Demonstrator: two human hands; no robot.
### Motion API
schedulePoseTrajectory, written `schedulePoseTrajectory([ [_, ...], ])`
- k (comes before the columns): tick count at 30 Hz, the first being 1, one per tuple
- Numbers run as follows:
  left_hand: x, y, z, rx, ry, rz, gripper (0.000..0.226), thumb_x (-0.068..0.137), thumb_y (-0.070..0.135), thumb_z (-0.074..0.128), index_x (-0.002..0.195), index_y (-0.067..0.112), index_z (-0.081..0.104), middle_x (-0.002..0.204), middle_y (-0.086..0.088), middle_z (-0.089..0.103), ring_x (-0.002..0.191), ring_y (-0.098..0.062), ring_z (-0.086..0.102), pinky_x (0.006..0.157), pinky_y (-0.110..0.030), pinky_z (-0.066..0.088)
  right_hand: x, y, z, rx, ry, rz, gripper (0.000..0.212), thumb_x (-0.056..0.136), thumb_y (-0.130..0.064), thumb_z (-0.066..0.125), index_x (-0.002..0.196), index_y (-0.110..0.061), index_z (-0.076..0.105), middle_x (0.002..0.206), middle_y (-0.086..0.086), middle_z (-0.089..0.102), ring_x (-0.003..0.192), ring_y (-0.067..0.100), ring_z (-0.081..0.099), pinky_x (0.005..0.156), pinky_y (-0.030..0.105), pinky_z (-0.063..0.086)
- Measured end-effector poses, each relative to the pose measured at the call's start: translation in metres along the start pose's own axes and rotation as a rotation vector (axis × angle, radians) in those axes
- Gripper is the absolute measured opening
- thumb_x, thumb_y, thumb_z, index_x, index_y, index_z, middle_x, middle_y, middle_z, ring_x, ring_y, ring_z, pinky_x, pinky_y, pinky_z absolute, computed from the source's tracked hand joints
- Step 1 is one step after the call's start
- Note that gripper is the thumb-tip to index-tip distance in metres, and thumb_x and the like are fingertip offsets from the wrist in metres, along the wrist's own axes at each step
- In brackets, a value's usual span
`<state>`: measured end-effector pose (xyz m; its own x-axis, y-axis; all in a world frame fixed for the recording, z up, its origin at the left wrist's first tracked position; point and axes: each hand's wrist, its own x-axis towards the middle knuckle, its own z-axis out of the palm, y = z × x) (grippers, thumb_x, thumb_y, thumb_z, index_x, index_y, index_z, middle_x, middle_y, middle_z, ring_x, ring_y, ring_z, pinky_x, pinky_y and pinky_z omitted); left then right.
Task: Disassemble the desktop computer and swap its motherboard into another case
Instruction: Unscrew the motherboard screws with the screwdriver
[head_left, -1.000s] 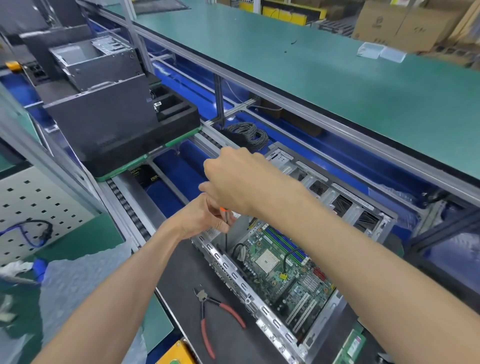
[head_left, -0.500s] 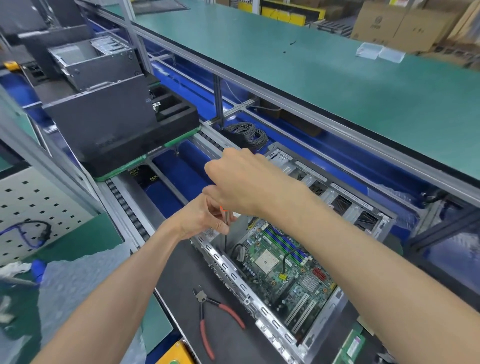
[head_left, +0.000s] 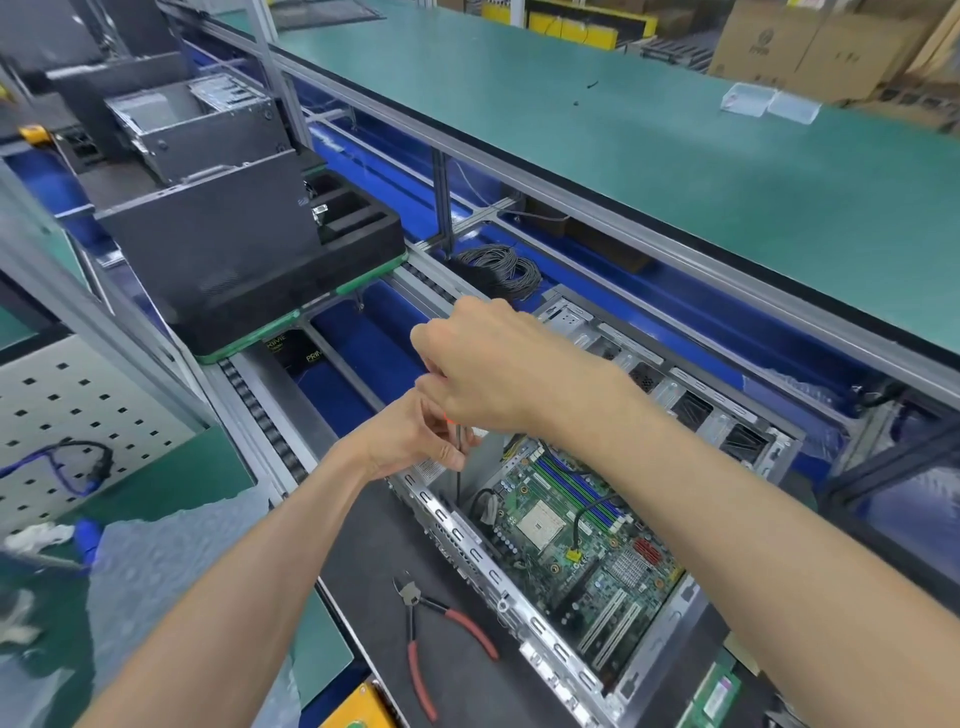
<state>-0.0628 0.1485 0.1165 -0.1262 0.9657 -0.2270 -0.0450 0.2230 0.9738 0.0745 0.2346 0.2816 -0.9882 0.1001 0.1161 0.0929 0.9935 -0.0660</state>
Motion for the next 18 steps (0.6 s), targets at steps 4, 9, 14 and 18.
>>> schedulePoseTrajectory([
  [4, -0.003, 0.003, 0.002, 0.029, -0.009, 0.004, 0.020, 0.051, 0.002, 0.086, 0.065, 0.003, 0.072, 0.064, -0.004, 0.066, 0.085, -0.019, 0.066, 0.101, -0.043, 0.050, -0.005, 0.012, -0.010, 0.260, -0.151, -0.118, 0.016, 0.080, -0.014, 0.061, 0.094, -0.021, 0.065, 0.089, -0.007, 0.058, 0.075, 0.007, 0.051, 0.062, 0.025, 0.040],
  [9, -0.004, 0.007, 0.004, -0.005, 0.008, 0.008, 0.025, 0.057, -0.009, 0.080, 0.077, -0.014, 0.067, 0.074, -0.016, 0.062, 0.081, -0.021, 0.064, 0.089, -0.029, 0.054, -0.008, 0.004, -0.004, -0.077, 0.017, 0.040, 0.028, 0.090, -0.049, 0.055, 0.088, -0.024, 0.044, 0.071, -0.005, 0.034, 0.070, 0.026, 0.042, 0.060, 0.037, 0.028],
  [14, -0.004, 0.008, 0.005, 0.030, 0.001, 0.011, 0.017, 0.054, -0.006, 0.082, 0.063, -0.001, 0.068, 0.063, -0.010, 0.064, 0.082, -0.032, 0.057, 0.096, -0.029, 0.050, 0.000, -0.001, -0.002, -0.011, -0.021, -0.007, 0.018, 0.096, -0.030, 0.054, 0.089, -0.014, 0.049, 0.074, -0.001, 0.037, 0.073, 0.027, 0.045, 0.058, 0.037, 0.035],
  [18, -0.004, 0.007, 0.004, 0.030, -0.024, -0.002, 0.024, 0.053, -0.001, 0.085, 0.061, 0.018, 0.074, 0.064, 0.001, 0.067, 0.084, -0.020, 0.064, 0.102, -0.039, 0.049, -0.007, 0.012, -0.011, 0.245, -0.160, -0.111, 0.016, 0.082, -0.015, 0.063, 0.095, -0.025, 0.067, 0.086, -0.012, 0.046, 0.075, 0.006, 0.048, 0.058, 0.022, 0.034],
])
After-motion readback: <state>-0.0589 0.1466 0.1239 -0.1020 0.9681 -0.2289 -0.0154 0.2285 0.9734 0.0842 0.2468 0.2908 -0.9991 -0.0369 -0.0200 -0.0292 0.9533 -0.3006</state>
